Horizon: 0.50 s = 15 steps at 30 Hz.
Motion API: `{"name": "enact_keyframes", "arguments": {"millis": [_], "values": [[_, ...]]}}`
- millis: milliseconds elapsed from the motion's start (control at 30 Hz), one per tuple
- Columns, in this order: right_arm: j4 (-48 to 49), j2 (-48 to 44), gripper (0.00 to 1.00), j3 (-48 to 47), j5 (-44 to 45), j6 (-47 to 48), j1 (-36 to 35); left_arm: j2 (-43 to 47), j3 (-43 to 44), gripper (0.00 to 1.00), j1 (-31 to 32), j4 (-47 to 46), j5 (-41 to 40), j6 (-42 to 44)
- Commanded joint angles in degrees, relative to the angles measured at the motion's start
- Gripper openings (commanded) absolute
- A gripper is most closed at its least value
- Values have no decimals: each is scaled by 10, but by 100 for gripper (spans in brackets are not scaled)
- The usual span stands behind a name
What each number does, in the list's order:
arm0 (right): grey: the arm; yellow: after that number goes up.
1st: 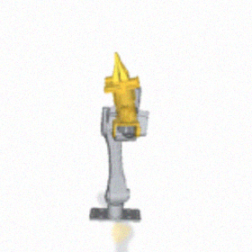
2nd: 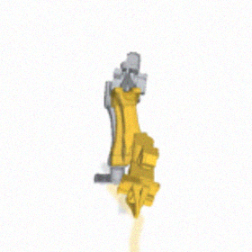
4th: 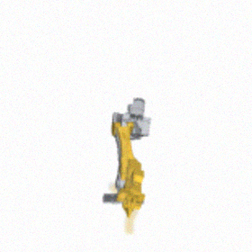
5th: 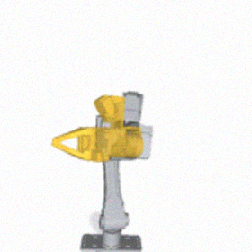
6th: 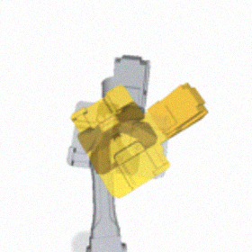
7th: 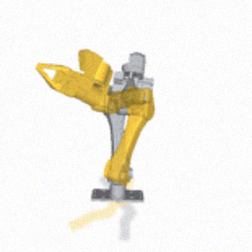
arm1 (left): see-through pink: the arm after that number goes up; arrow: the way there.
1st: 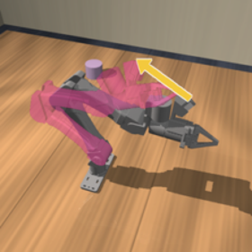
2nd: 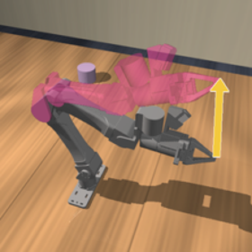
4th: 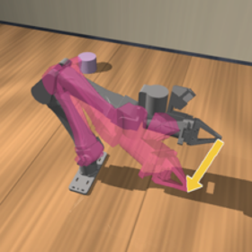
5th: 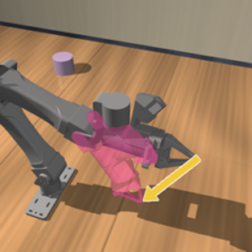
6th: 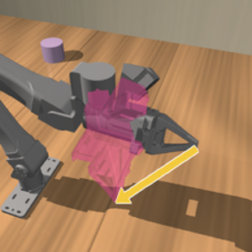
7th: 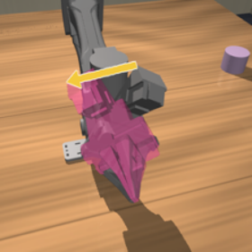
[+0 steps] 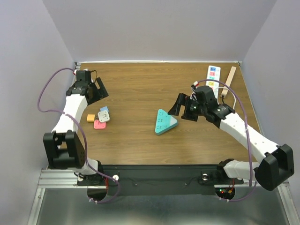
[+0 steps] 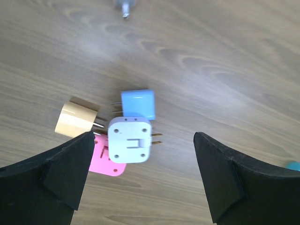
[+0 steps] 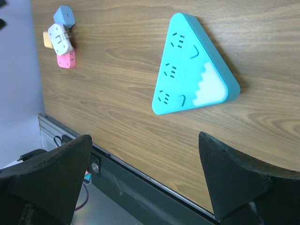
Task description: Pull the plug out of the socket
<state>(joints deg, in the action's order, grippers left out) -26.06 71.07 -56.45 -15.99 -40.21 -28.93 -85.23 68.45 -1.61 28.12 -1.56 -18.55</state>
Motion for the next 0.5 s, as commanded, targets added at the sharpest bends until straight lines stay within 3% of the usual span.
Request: {"name": "enact_keyframes", "arguments": {"millis": [0, 467], "values": [[10, -39, 100, 16, 15, -12, 0, 78, 27, 99, -2, 3, 65, -7], [4, -167, 100, 32, 41, -34, 0, 242, -42, 99, -2, -75, 209, -14]]}}
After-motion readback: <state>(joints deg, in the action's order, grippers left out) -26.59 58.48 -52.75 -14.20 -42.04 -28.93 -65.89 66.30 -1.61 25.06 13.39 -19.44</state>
